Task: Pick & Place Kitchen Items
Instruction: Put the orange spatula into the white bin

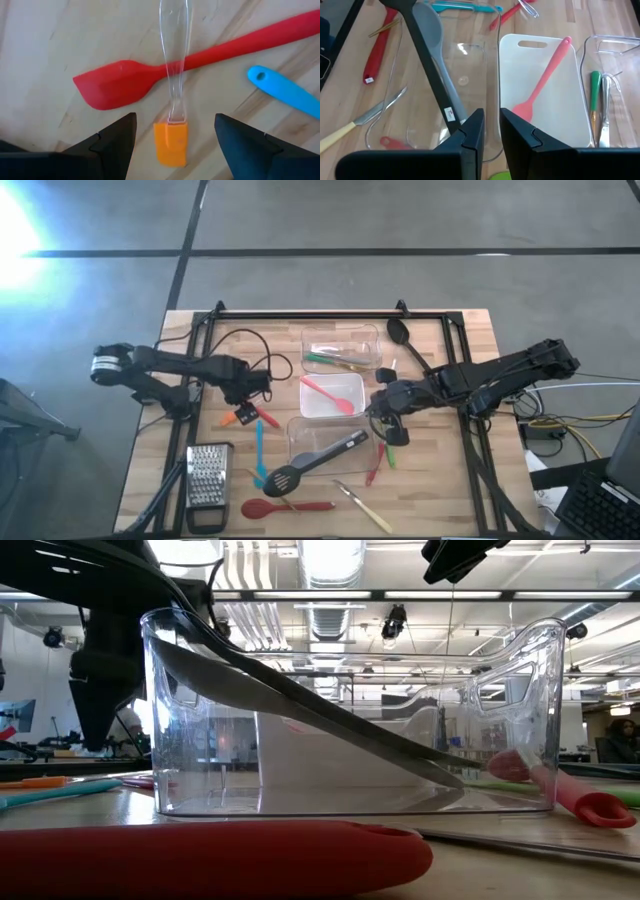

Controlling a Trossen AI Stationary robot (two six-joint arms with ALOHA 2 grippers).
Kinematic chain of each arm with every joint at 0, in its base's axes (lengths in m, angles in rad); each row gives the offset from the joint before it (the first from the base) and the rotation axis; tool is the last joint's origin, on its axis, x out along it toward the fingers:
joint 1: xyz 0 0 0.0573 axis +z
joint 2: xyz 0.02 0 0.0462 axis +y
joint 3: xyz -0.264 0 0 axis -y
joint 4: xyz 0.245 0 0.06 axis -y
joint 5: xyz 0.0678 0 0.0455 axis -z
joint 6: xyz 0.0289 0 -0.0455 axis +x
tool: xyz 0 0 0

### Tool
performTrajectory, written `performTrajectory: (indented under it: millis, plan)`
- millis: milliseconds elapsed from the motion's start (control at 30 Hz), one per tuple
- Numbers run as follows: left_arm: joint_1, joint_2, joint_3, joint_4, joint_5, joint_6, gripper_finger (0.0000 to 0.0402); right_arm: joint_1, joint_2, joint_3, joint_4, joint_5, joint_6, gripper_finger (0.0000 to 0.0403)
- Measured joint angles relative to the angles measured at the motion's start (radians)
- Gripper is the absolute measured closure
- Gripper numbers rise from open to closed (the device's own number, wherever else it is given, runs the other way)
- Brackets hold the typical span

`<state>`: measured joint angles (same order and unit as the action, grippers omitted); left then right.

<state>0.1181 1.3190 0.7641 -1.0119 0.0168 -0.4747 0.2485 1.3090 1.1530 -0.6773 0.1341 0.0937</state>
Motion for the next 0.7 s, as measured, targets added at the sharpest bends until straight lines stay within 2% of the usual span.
performTrajectory:
  millis: [700]
  plan:
    - [-0.003,0.052,-0.08,0.13,0.046,0.001,0.0129,-0.001,0.0,-0.001,0.003,0.026,0.0,0.0354]
